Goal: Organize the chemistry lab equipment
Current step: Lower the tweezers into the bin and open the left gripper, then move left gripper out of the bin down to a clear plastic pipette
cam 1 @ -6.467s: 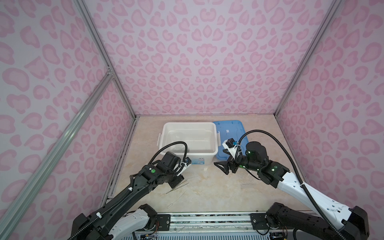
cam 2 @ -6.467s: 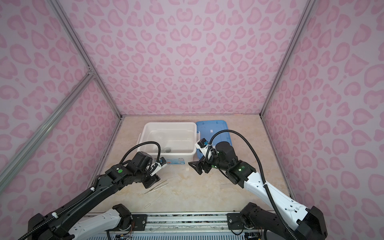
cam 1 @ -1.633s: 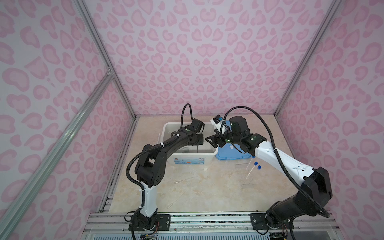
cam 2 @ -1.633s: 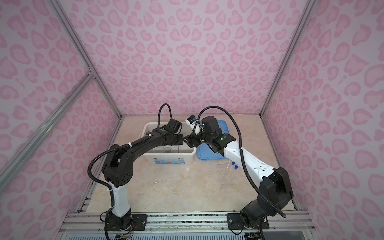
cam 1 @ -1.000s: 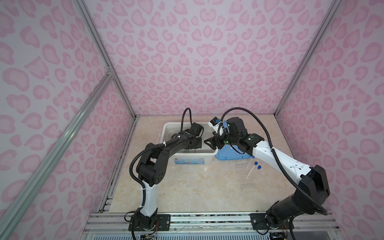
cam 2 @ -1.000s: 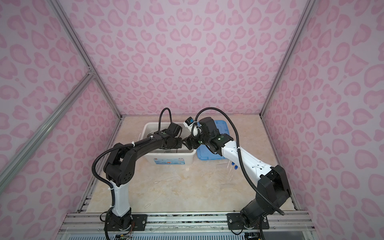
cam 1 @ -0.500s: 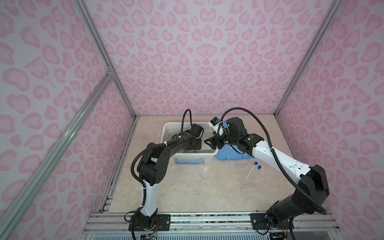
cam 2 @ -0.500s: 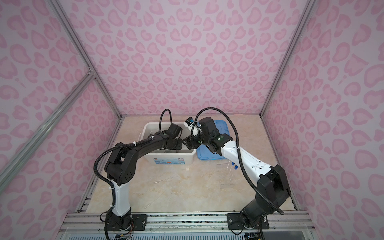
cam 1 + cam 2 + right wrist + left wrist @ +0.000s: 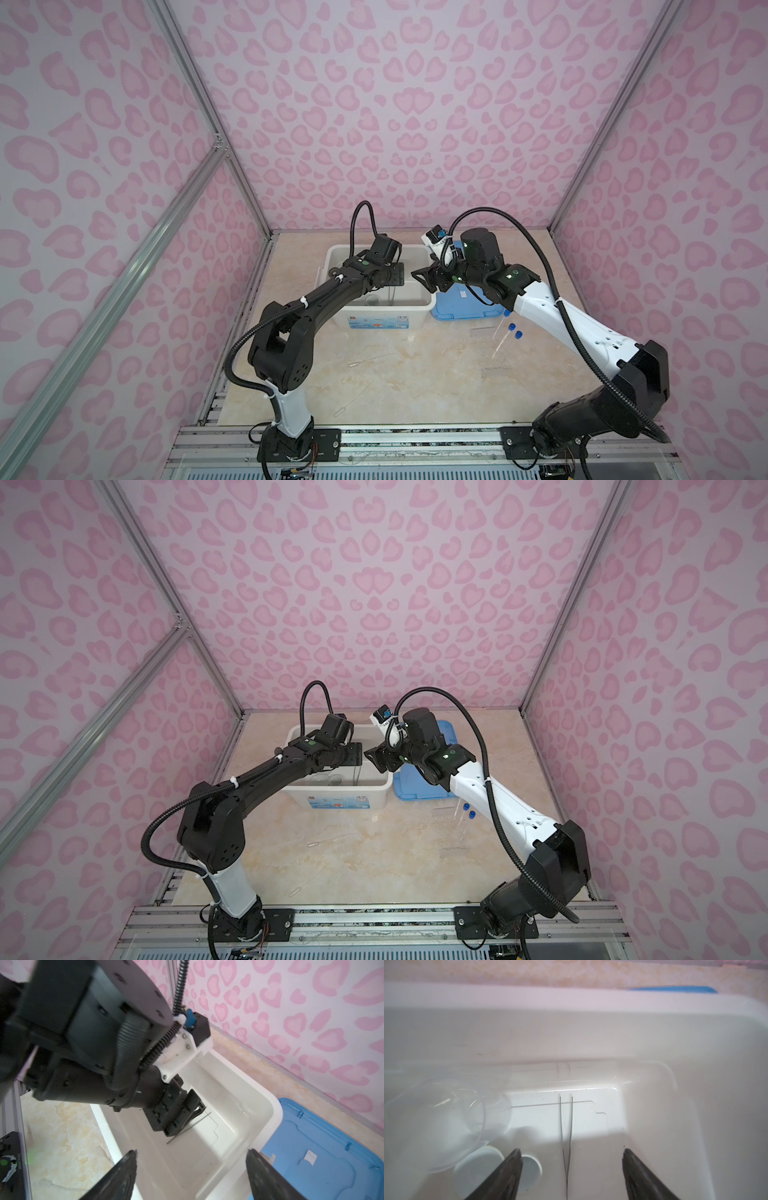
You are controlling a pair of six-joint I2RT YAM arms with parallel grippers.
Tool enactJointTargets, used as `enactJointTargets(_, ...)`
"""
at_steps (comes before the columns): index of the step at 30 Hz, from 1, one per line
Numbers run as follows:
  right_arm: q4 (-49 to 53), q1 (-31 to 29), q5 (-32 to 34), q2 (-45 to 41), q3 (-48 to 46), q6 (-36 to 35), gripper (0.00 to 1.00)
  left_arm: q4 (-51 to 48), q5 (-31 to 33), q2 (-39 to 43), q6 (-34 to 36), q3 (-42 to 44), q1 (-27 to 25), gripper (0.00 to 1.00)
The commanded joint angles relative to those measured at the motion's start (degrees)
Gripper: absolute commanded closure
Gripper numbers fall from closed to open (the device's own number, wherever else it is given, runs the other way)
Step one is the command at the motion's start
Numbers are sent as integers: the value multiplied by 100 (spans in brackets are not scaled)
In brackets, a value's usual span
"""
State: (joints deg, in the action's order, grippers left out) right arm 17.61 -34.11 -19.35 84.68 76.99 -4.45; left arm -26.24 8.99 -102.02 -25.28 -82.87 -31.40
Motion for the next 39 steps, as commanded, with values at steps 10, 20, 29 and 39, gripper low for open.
enactJointTargets(10, 157, -37, 57, -1019, -535, 128, 11, -605, -583, 2315, 234, 821, -7, 18)
enactJointTargets(20, 679, -510, 111, -1560, -938, 180, 2, -2469, -835, 3984, -137, 1580, -55, 7)
enactJointTargets(29, 408, -966, -48, -1699, -1336, 210, 2, -3337, -820, 4673, -1252, 2772, -757, 15)
enactJointTargets(39, -47, -1179, -373, -1807, -1820, 260, 2, -2685, -660, 4713, -2628, 4155, -1742, 16)
